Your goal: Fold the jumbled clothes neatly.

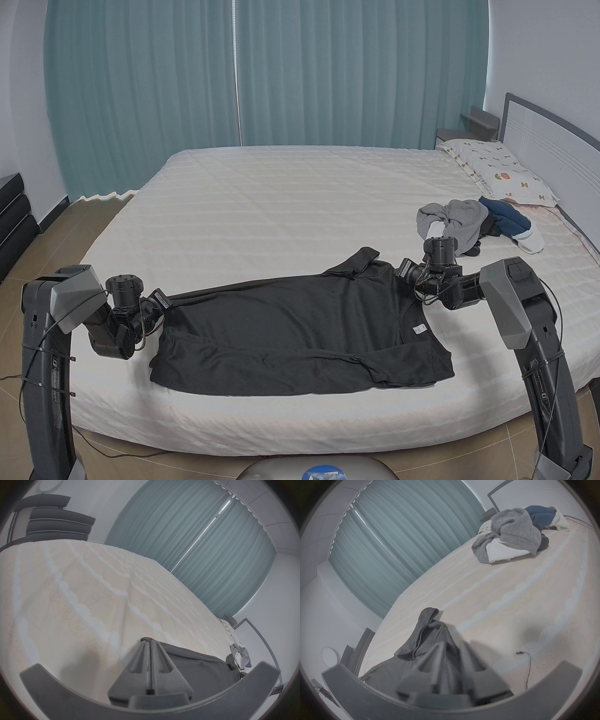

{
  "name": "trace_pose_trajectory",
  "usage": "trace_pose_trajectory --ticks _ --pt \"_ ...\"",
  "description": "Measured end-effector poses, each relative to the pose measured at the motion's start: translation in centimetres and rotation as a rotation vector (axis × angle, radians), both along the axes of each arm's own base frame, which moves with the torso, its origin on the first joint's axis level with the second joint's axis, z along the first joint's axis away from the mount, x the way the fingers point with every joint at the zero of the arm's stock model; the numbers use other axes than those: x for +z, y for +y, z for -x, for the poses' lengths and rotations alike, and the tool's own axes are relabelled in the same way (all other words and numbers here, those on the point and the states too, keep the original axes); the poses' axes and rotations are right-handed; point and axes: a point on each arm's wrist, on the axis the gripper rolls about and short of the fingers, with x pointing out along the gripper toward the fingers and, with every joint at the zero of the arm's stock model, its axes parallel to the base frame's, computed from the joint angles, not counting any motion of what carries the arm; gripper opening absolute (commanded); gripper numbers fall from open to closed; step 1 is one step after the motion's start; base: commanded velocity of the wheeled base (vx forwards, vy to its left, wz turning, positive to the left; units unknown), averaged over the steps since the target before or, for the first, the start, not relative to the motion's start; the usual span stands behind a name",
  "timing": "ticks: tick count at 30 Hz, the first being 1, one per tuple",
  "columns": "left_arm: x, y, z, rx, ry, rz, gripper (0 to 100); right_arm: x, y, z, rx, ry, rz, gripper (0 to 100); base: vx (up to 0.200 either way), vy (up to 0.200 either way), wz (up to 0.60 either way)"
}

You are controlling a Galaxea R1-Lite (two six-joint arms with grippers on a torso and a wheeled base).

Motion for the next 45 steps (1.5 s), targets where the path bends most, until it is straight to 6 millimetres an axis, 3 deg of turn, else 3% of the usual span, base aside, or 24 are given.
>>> trace_pose_trajectory --ticks 23,36,45 --pt "1.6 0.6 -0.1 0.016 -0.050 -0.009 0 2.5 -0.5 0.0 -0.045 -0.027 0.009 0 0.000 0.000 0.00" --pt "2.4 0.6 -0.1 0.017 -0.070 -0.016 0 4.4 -1.5 1.2 -0.062 -0.065 0.005 0 0.000 0.000 0.00" --pt "3.3 0.9 0.1 0.023 -0.084 -0.014 0 4.4 -1.7 2.4 -0.068 -0.071 0.015 0 0.000 0.000 0.00"
